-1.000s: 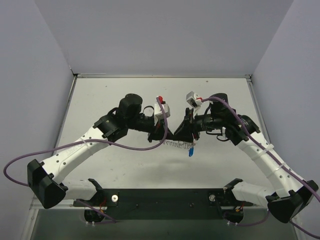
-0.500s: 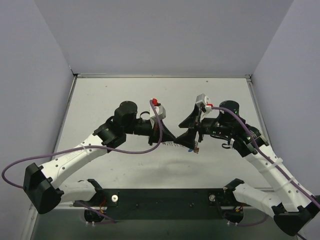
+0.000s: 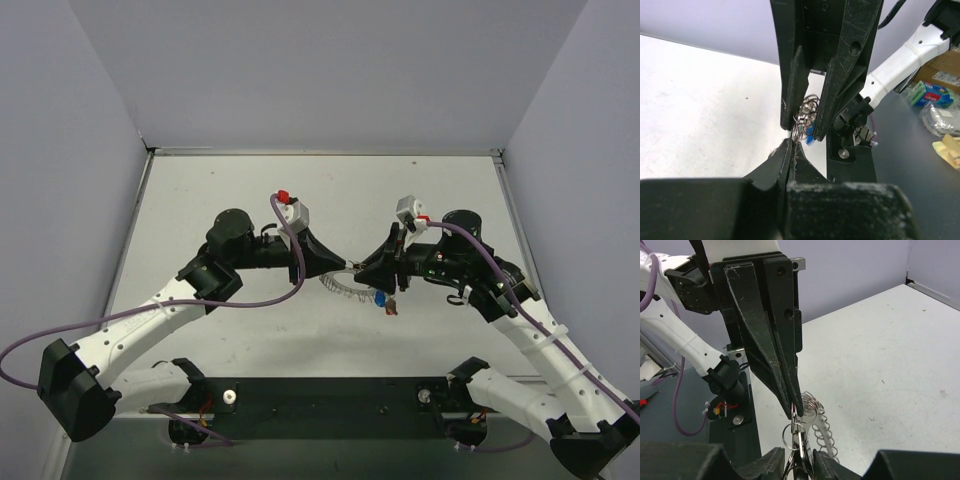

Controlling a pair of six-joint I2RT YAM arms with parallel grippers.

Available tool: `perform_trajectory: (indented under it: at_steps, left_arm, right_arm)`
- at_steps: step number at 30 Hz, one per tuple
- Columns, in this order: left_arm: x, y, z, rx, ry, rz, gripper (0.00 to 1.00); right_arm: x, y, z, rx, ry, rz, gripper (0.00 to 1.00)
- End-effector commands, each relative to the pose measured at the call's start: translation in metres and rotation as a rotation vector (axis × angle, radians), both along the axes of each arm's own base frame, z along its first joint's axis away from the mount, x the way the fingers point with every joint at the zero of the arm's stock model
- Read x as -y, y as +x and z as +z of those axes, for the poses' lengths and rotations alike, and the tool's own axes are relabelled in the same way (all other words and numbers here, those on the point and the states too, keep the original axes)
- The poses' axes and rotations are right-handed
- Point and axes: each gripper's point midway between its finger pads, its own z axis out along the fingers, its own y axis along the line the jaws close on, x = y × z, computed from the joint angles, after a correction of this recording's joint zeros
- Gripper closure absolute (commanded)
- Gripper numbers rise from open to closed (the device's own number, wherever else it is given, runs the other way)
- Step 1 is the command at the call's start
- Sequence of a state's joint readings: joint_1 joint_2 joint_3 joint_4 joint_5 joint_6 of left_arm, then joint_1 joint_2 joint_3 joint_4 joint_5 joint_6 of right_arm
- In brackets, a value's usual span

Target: Put the keys on the keyring

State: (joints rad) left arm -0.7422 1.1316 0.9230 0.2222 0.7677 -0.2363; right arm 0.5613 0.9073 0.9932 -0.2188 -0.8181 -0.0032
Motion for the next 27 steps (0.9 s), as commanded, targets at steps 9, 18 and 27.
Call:
perform_trajectory:
  at_steps: [9, 18, 27]
  left_arm:
    - [-0.007, 0.0, 0.065, 0.084, -0.273, 0.029, 1.0]
    - [-0.003, 0.002, 0.063, 0.084, -0.256, 0.021, 1.0]
    - [-0.007, 0.003, 0.049, 0.142, -0.129, 0.023, 1.0]
  right_arm:
    - [-0.002, -0.002, 0.005, 0.023, 0.028, 0.025, 0.98]
    - [0.005, 0.005, 0.012, 0.06, 0.024, -0.034, 0.65]
    - [0.02, 0.001, 0.056, 0.21, 0.086, -0.087, 0.37]
